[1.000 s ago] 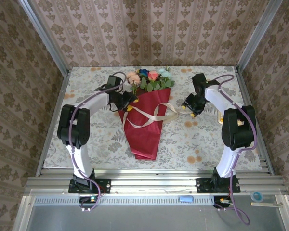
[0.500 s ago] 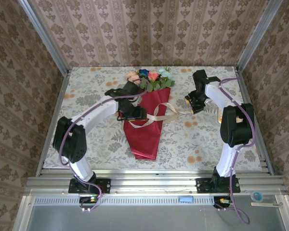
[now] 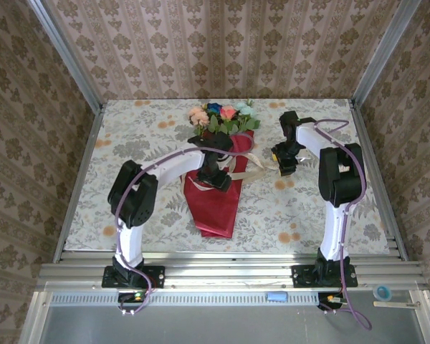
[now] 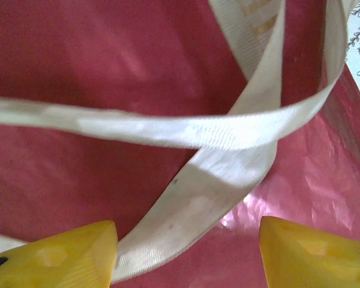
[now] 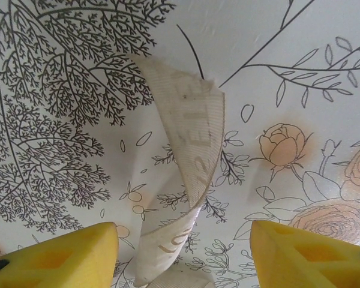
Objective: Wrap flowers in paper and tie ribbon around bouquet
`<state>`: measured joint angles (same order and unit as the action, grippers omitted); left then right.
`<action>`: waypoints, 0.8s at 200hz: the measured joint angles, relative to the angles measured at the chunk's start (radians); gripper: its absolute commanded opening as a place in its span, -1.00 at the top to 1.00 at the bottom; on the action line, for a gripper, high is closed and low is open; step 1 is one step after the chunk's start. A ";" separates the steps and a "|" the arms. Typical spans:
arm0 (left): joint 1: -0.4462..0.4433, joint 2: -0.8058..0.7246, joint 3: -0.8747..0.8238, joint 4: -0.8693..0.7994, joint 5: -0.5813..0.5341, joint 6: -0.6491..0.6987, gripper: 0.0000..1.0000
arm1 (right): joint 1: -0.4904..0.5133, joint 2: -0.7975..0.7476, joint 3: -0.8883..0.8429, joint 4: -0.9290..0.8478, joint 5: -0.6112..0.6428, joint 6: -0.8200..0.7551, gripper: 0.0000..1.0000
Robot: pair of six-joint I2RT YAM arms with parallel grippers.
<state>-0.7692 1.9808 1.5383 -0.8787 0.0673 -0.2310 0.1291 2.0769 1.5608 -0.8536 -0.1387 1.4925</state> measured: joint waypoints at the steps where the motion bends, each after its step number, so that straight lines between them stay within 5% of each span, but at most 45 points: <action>1: -0.001 0.002 0.001 0.000 0.000 0.000 -0.19 | 0.000 0.000 0.000 0.001 0.000 0.001 -0.23; 31: -0.009 0.045 0.009 0.003 -0.014 0.013 0.17 | 0.000 0.019 0.002 0.023 0.000 0.020 -0.21; 69: -0.008 0.045 0.008 0.014 -0.024 0.006 1.00 | 0.000 0.068 0.045 0.006 -0.015 0.039 0.11; 94: -0.005 0.035 -0.001 0.018 -0.031 -0.005 1.00 | 0.005 0.079 0.061 -0.035 -0.014 0.053 0.75; 113: 0.015 -0.006 -0.031 0.021 -0.030 -0.028 1.00 | 0.011 0.078 0.059 -0.042 -0.003 0.061 0.99; 160: 0.201 -0.250 -0.155 0.052 0.037 -0.118 1.00 | -0.010 0.075 0.093 0.014 0.005 -0.002 1.00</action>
<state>-0.5686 1.7309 1.3834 -0.8268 0.1043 -0.3489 0.1196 2.1521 1.6539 -0.8398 -0.1333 1.4906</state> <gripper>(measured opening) 0.049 0.063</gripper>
